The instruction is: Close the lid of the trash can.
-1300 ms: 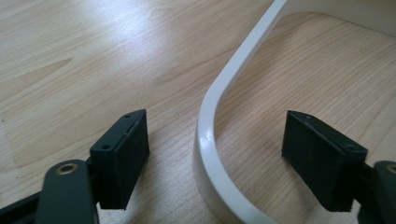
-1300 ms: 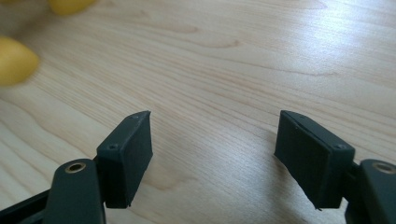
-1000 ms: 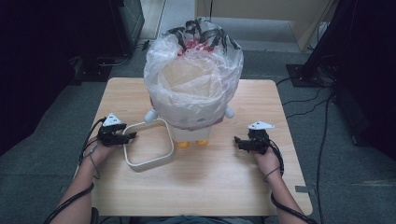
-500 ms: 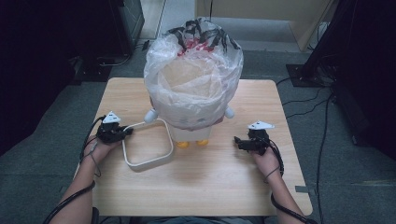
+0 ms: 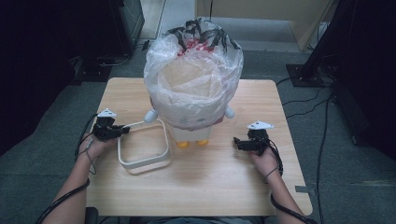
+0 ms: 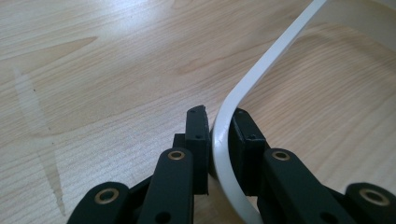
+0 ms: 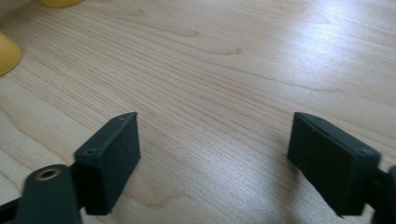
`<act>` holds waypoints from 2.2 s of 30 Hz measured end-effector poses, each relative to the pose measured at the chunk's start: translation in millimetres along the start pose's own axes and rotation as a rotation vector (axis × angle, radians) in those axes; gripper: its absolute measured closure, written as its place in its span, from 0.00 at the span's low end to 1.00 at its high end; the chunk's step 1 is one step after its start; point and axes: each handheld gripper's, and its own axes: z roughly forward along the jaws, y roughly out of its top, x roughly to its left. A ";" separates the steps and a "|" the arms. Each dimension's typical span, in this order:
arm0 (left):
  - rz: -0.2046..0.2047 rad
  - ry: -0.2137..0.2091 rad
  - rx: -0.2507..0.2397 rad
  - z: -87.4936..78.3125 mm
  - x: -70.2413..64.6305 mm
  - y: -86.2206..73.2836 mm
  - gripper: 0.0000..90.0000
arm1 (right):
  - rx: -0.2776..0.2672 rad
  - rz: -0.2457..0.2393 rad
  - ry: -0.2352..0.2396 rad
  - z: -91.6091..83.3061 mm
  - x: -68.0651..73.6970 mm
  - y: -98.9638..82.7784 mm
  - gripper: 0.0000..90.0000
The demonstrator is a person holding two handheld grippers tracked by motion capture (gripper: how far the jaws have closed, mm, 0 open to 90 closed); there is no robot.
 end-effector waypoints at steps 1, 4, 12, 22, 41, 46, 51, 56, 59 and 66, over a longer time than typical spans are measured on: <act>-0.006 -0.003 0.002 -2.5 1.0 0.7 0.89 | 0.000 0.000 0.000 0.0 0.1 0.0 0.17; -0.004 0.000 0.007 -9.9 1.6 3.6 0.89 | 0.000 0.000 0.000 0.0 0.0 0.0 0.17; 0.025 -0.013 -0.003 -35.1 -4.0 27.7 0.89 | 0.001 0.000 0.000 0.0 -0.1 0.0 0.17; 0.063 -0.031 0.027 -61.6 -6.0 48.8 0.89 | 0.000 0.000 0.001 -0.1 -0.1 0.0 0.17; 0.046 -0.039 -0.009 -137.7 22.5 73.3 0.88 | 0.000 -0.002 0.001 -0.1 -0.2 -0.1 0.17; 0.044 -0.042 -0.025 -155.6 20.2 87.9 0.88 | 0.001 -0.002 0.001 -0.1 -0.2 0.0 0.17; 0.053 -0.040 -0.013 -166.9 15.6 102.7 0.88 | 0.001 -0.001 0.000 -0.1 -0.2 0.0 0.17; 0.063 -0.050 -0.019 -180.5 7.8 120.9 0.88 | 0.001 -0.002 0.000 -0.1 -0.3 0.0 0.17; 0.083 -0.057 -0.026 -189.2 0.5 133.2 0.88 | 0.001 -0.002 0.000 -0.1 -0.3 0.0 0.17; 0.096 -0.057 -0.035 -209.0 -11.2 161.9 0.88 | 0.001 -0.002 0.001 -0.1 -0.3 0.0 0.17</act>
